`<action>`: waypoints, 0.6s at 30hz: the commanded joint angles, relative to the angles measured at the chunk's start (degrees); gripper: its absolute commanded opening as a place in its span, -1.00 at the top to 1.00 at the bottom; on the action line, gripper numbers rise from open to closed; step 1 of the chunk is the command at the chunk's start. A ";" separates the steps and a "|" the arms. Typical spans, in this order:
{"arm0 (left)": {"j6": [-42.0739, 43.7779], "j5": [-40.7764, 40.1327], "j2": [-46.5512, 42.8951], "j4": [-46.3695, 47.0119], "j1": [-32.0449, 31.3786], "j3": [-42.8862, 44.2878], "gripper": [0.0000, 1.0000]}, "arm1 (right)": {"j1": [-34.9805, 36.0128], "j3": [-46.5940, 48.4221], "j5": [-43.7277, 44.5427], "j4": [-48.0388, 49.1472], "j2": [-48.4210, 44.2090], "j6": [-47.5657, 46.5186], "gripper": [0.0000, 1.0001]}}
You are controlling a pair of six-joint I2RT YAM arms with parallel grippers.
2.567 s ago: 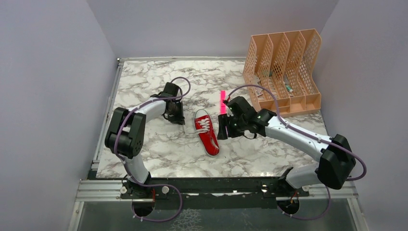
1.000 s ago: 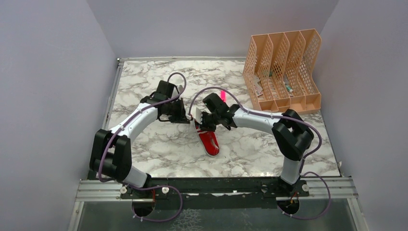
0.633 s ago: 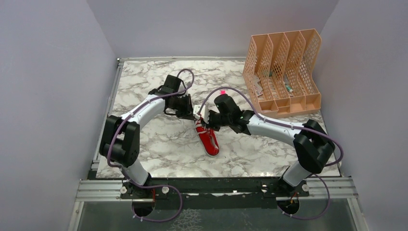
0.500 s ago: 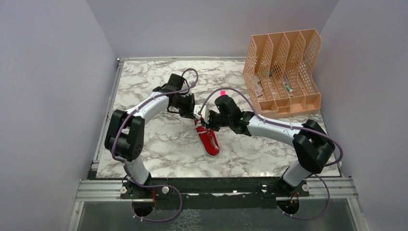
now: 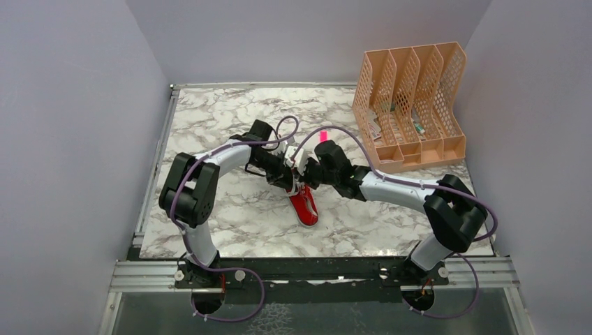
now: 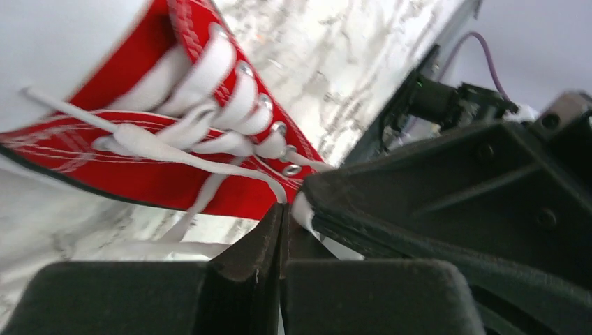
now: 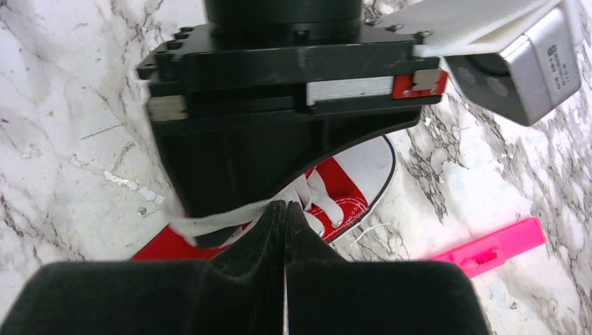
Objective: Tie the shoes
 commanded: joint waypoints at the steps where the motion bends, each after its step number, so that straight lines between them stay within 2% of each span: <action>1: 2.36 11.66 1.15 1.34 -0.46 -0.46 0.95 | 0.03 -0.44 4.31 3.84 -1.31 4.06 0.88; 3: 2.40 12.05 1.77 1.52 -0.54 0.01 0.96 | 0.07 0.33 2.86 1.68 -1.26 5.02 0.73; 6: 2.50 13.93 3.14 1.97 -0.55 1.07 0.96 | 0.07 3.07 1.95 -4.25 -0.39 7.81 0.41; 8: 2.76 15.45 4.11 2.01 -0.56 1.63 0.95 | 0.02 6.37 5.64 -12.92 0.00 12.08 0.26; 11: 3.03 15.38 4.91 1.99 -0.55 1.53 0.95 | -0.15 10.91 10.40 -24.34 -0.40 17.50 -0.08; 15: 2.88 15.52 6.56 1.94 -0.56 1.03 0.95 | -0.72 13.27 16.23 -37.40 -3.02 21.85 -0.28; 18: 3.25 15.65 6.77 2.00 -0.57 1.04 0.95 | -2.14 11.83 12.38 -40.77 -6.71 21.10 -0.29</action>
